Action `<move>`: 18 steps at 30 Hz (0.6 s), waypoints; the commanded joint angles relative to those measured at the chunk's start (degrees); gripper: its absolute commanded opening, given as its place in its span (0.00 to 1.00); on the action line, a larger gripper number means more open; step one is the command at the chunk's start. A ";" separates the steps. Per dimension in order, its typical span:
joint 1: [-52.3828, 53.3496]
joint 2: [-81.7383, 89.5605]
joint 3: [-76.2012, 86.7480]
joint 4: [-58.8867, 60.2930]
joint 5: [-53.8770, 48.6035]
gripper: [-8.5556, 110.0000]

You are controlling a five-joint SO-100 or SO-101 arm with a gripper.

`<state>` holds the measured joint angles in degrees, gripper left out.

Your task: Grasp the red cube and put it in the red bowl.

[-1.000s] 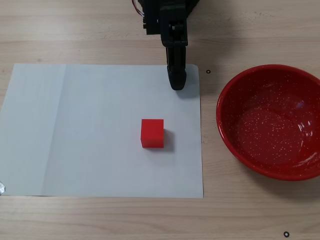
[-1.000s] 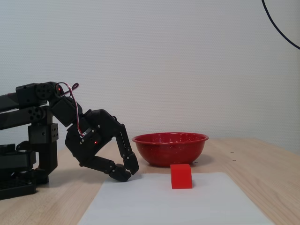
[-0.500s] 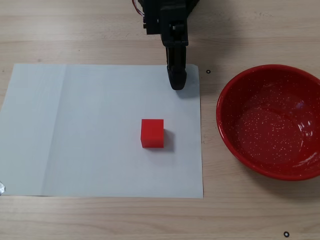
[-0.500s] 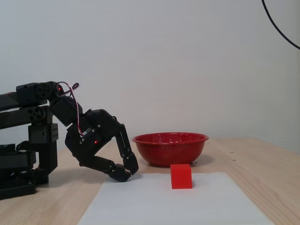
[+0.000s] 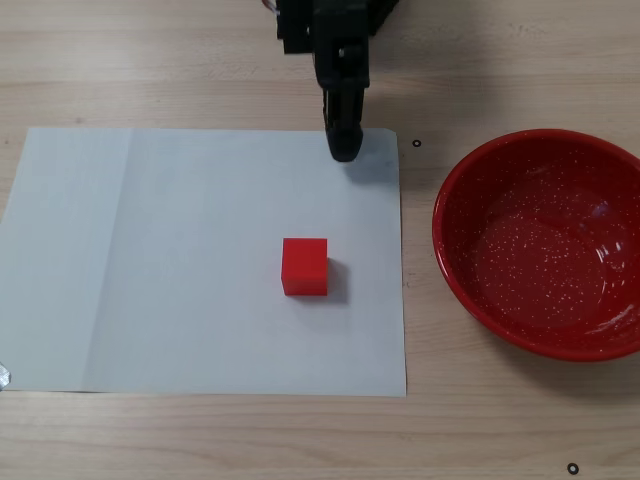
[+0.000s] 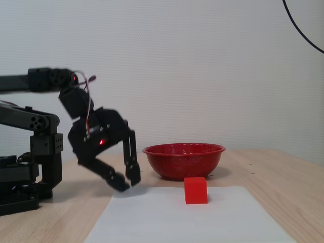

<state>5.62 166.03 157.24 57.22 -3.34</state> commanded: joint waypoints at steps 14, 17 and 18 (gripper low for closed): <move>-3.52 -21.18 -32.34 9.23 5.27 0.07; -3.87 -24.52 -36.65 10.81 5.19 0.07; -4.04 -25.75 -38.06 11.43 5.01 0.07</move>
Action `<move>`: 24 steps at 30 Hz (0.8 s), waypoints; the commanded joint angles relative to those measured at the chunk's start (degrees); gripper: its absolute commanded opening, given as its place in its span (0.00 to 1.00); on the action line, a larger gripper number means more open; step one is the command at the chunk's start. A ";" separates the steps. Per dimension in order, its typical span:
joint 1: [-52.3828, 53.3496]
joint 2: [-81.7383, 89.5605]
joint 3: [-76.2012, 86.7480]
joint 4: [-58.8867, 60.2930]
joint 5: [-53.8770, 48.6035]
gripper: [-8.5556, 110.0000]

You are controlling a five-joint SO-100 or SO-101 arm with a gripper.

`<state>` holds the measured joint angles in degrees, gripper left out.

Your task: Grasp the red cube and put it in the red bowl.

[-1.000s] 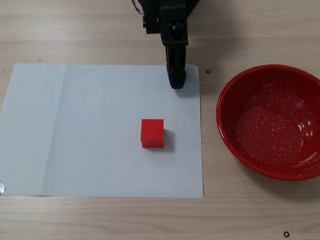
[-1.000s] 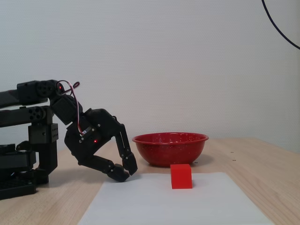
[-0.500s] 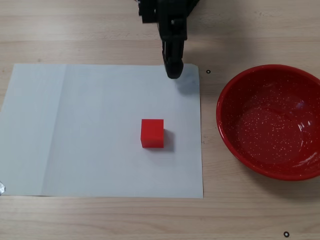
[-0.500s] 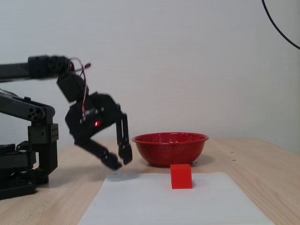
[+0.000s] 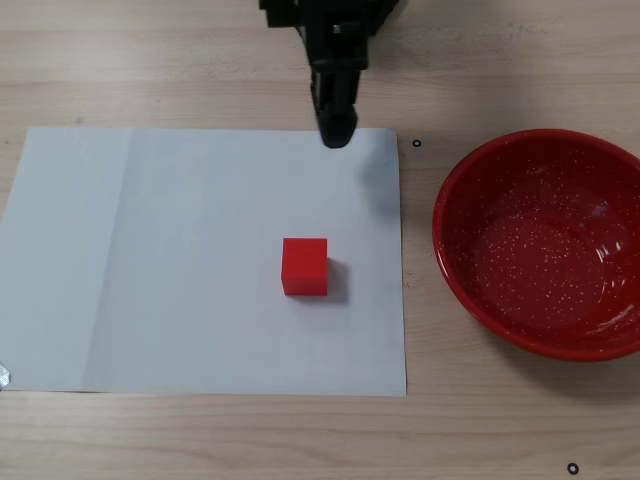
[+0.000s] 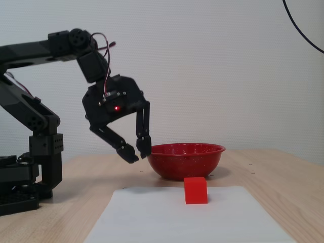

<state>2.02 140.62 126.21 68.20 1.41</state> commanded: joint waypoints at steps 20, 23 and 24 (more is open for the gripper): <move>-4.66 -22.32 -31.99 7.47 0.26 0.09; -5.36 -25.93 -36.12 9.76 -0.18 0.11; -5.63 -26.98 -37.09 10.11 -0.18 0.12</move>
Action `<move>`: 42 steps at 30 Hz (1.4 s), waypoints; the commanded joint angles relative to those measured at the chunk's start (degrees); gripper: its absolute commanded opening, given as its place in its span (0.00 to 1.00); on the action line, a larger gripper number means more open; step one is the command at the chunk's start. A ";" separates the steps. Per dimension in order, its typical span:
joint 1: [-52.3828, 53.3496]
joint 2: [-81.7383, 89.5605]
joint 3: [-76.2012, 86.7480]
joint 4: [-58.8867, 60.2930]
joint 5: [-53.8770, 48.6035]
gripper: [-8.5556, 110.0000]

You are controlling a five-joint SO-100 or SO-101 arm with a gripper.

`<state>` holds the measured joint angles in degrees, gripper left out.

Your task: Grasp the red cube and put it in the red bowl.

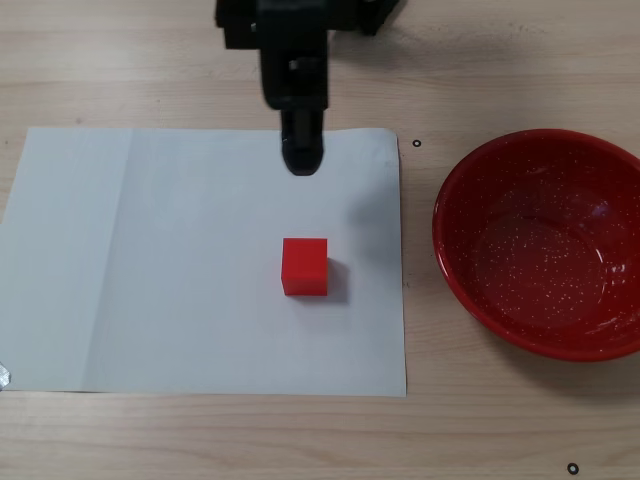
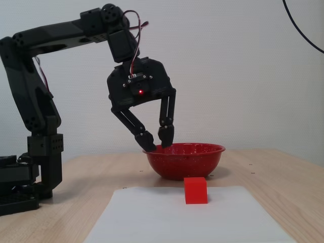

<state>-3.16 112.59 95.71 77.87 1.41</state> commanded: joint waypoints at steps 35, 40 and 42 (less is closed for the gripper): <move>1.85 -32.70 -39.11 11.34 -3.69 0.53; 2.20 -35.77 -40.52 10.72 -3.60 0.52; 2.37 -36.91 -40.96 10.63 -3.43 0.52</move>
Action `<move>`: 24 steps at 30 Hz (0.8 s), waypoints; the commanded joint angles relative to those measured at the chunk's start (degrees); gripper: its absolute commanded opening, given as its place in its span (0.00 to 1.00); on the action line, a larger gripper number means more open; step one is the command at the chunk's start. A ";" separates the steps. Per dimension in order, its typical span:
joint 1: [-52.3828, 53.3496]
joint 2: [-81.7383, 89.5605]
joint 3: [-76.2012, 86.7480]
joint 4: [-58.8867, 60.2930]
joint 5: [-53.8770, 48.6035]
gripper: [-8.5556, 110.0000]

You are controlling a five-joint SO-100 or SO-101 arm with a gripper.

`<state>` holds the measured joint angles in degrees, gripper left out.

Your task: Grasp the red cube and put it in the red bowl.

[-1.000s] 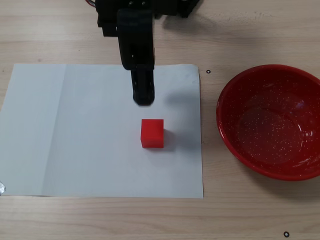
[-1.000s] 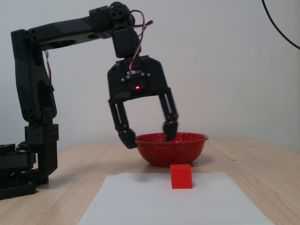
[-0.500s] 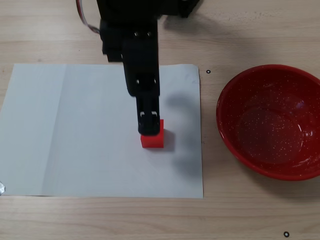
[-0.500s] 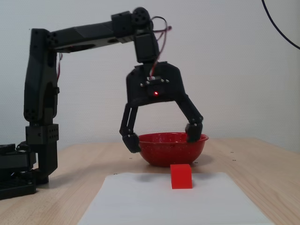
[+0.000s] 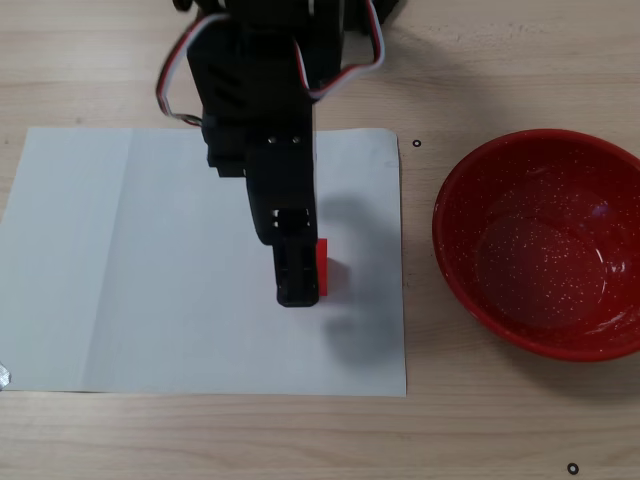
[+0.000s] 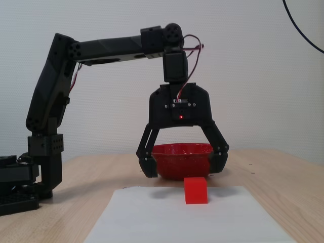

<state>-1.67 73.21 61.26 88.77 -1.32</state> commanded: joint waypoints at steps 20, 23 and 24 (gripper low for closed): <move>1.49 -7.03 -15.38 -0.62 -0.35 0.52; 1.41 -7.82 -15.64 -0.70 -0.26 0.51; 1.32 -7.91 -15.64 -0.70 -0.26 0.51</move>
<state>-0.26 61.70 51.86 88.86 -1.76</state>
